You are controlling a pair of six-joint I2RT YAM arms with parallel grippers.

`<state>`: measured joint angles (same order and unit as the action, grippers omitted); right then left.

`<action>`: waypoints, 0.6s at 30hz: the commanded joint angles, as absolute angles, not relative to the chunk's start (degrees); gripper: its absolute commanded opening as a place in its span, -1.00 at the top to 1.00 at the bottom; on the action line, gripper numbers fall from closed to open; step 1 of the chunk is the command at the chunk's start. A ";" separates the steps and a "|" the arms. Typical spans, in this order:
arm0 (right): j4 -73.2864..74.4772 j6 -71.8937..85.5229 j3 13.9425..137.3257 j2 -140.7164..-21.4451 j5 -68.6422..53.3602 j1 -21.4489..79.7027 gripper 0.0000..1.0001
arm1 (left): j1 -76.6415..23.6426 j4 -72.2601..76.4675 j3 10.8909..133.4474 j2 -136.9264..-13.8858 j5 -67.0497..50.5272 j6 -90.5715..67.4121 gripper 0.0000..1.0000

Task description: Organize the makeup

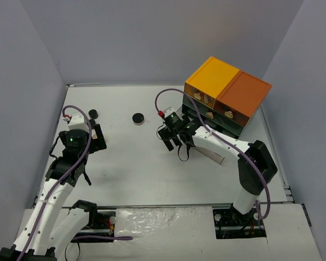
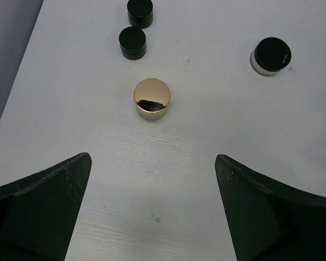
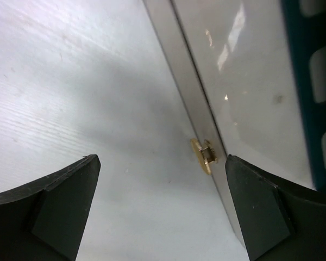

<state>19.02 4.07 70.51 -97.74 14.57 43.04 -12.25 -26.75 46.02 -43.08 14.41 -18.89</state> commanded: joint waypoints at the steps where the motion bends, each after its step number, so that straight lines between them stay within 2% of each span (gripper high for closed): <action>1: 20.89 2.23 79.27 -89.80 14.85 43.67 -0.96 | -11.78 -25.19 47.71 -45.09 13.58 -21.17 -0.94; 7: 20.74 0.62 81.23 -85.47 11.71 43.77 -0.96 | -11.66 -26.46 52.87 -55.22 12.32 -24.53 -0.94; 11: 20.17 0.62 78.96 -81.78 10.41 43.77 -0.96 | -10.05 -30.39 62.07 -69.91 11.57 -25.22 -0.93; 18: 18.13 0.62 72.63 -74.57 8.85 43.68 -0.97 | -3.74 -36.33 73.61 -88.74 8.18 -25.67 -0.94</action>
<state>20.80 1.32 74.96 -79.95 10.15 43.24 -7.72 -31.94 66.98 -82.17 10.62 -24.32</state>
